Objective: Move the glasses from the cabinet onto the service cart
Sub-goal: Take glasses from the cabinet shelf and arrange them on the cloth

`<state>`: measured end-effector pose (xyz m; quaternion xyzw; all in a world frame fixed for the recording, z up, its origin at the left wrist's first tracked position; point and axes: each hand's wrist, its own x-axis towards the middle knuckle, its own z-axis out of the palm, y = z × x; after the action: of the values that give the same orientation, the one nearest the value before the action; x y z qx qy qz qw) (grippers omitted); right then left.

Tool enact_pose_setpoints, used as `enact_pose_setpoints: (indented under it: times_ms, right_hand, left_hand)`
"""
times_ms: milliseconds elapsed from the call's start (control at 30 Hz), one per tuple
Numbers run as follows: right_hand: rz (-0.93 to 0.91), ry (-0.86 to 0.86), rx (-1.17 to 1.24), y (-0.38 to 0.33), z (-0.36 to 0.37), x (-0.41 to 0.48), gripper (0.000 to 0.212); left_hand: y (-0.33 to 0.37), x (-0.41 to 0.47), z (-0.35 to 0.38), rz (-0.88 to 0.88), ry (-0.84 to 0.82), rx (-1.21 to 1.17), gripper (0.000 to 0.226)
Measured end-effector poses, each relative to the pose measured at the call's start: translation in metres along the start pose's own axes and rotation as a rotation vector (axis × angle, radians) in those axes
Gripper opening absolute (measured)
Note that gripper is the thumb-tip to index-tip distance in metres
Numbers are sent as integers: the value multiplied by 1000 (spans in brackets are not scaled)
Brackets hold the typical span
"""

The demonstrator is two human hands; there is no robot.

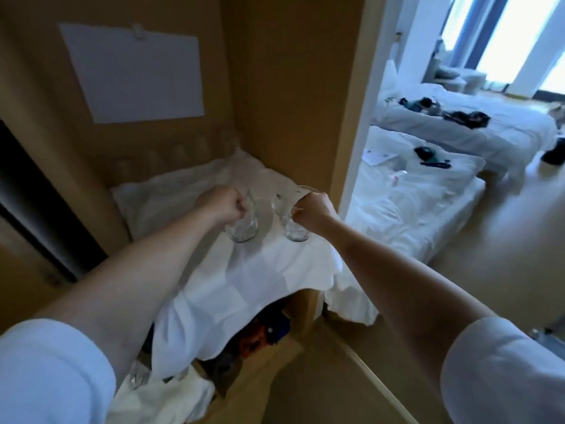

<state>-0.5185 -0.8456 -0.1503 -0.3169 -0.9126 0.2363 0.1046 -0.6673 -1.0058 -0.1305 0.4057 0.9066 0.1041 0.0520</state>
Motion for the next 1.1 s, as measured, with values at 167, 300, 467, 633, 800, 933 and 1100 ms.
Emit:
enact_pose_setpoints:
  times_ms: [167, 300, 467, 633, 800, 933, 1100]
  right_hand:
    - [-135, -27, 46, -46, 15, 53, 39]
    - [-263, -49, 14, -66, 46, 102, 34]
    - [-451, -161, -46, -78, 88, 164, 21]
    - [-587, -185, 21, -91, 112, 213, 26]
    - [-713, -275, 126, -91, 119, 243, 18]
    - [-767, -253, 249, -80, 127, 244, 15]
    - [-885, -144, 365, -68, 137, 243, 29]
  left_hand:
    - [-57, 27, 3, -147, 83, 35, 24]
    - [-92, 41, 11, -302, 125, 62, 24]
    - [-120, 56, 20, -385, 171, -27, 22]
    - [-122, 79, 9, -458, 88, -19, 20]
    - [-113, 92, 13, -521, 73, -55, 29]
    - [-89, 86, 45, -548, 238, 40, 57]
    - [-83, 86, 61, -543, 416, 79, 45]
